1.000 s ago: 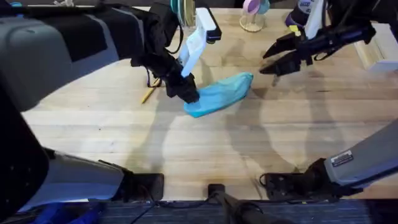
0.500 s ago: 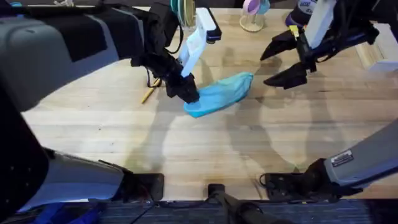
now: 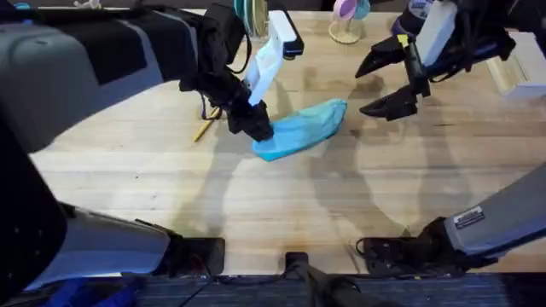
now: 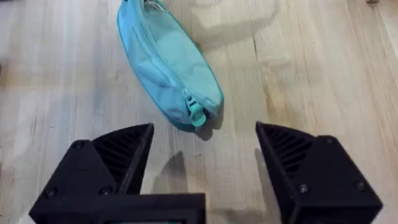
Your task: Unzip the bag, pick up the pens from the table one at a time and place them inside, then zip the bag closed.
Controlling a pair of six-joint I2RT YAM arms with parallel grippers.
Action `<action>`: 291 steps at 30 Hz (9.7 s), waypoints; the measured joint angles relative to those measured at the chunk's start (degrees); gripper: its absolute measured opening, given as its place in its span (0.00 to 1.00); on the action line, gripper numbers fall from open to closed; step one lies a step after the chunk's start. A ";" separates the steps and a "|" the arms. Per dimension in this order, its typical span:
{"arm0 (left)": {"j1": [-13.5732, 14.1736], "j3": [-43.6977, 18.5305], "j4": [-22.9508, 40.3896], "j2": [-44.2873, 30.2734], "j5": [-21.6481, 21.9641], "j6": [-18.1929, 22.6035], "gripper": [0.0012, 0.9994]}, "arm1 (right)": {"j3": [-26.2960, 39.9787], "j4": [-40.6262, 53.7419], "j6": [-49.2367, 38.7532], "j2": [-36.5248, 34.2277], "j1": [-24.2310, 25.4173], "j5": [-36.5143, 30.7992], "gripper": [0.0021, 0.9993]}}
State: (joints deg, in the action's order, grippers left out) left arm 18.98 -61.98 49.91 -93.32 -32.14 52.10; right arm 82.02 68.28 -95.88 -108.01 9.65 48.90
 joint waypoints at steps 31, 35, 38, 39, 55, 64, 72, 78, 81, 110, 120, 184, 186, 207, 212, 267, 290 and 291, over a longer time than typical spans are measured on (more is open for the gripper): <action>0.00 0.00 0.00 0.00 0.00 0.00 0.04 | 0.00 -4.72 -0.20 0.00 -6.35 -8.03 0.96; 0.00 0.00 0.00 0.00 0.00 0.00 0.04 | 0.00 -5.06 -0.22 -0.09 -7.59 -9.60 0.96; 0.00 0.00 0.00 0.00 0.00 0.00 0.04 | 0.00 -5.17 -0.22 -1.07 -8.22 -10.45 0.96; 0.00 0.00 0.00 0.00 0.00 0.00 0.04 | 0.00 -5.31 -0.20 -1.58 -8.36 -10.62 0.95; 0.00 0.00 -0.01 0.00 0.04 0.00 0.04 | 0.00 -6.51 -0.42 -3.39 -9.86 -12.07 0.16; 0.00 0.00 -0.02 0.00 0.02 0.00 0.04 | 0.00 -6.54 -0.59 -3.41 -9.88 -13.20 0.03; 0.00 0.00 -0.02 0.00 0.02 0.00 0.04 | 0.92 -5.51 -0.56 -3.24 -9.86 -14.29 0.03; 0.00 0.00 0.00 0.00 0.02 0.00 0.04 | 4.43 -3.67 -0.39 0.76 -10.33 -15.08 0.03; 0.00 0.00 0.00 0.00 0.02 0.00 0.04 | 5.38 -2.82 -0.39 3.31 -11.62 -15.08 0.03; 0.00 0.00 0.42 0.00 0.18 0.00 0.04 | 5.46 -6.70 5.01 0.24 -35.31 -3.14 0.03; -1.09 0.07 0.87 0.00 -0.73 1.15 0.04 | 5.48 -9.09 8.70 0.25 -37.27 -2.36 0.06; -3.62 -11.47 19.77 13.79 1.38 0.00 0.99 | 17.00 3.79 18.80 13.14 -35.12 -27.65 1.00; -4.62 -11.47 21.15 15.39 1.40 0.00 0.99 | 17.00 3.80 19.03 13.12 -35.08 -28.33 1.00; -11.10 -11.47 25.04 26.21 1.55 0.00 0.99 | 17.00 3.89 19.35 13.11 -35.10 -29.22 0.03; -11.10 -11.47 25.40 26.21 1.60 0.00 0.99 | 17.10 6.44 18.08 12.76 -35.10 -29.16 0.03; -11.10 -11.47 25.73 26.21 1.79 0.02 0.99 | 17.57 7.51 15.96 -11.63 -35.67 -27.63 0.99; -11.10 -11.47 25.39 26.21 3.18 0.01 0.99 | 17.57 5.16 19.81 -11.19 -35.67 -27.70 1.00; -11.10 -11.47 25.19 26.21 3.82 0.02 0.99 | 17.57 4.82 20.42 -10.67 -35.63 -27.94 1.00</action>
State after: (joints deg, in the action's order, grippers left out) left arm 7.88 -73.45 75.10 -67.11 -28.32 52.12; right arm 99.59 73.10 -75.46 -118.68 -25.98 20.96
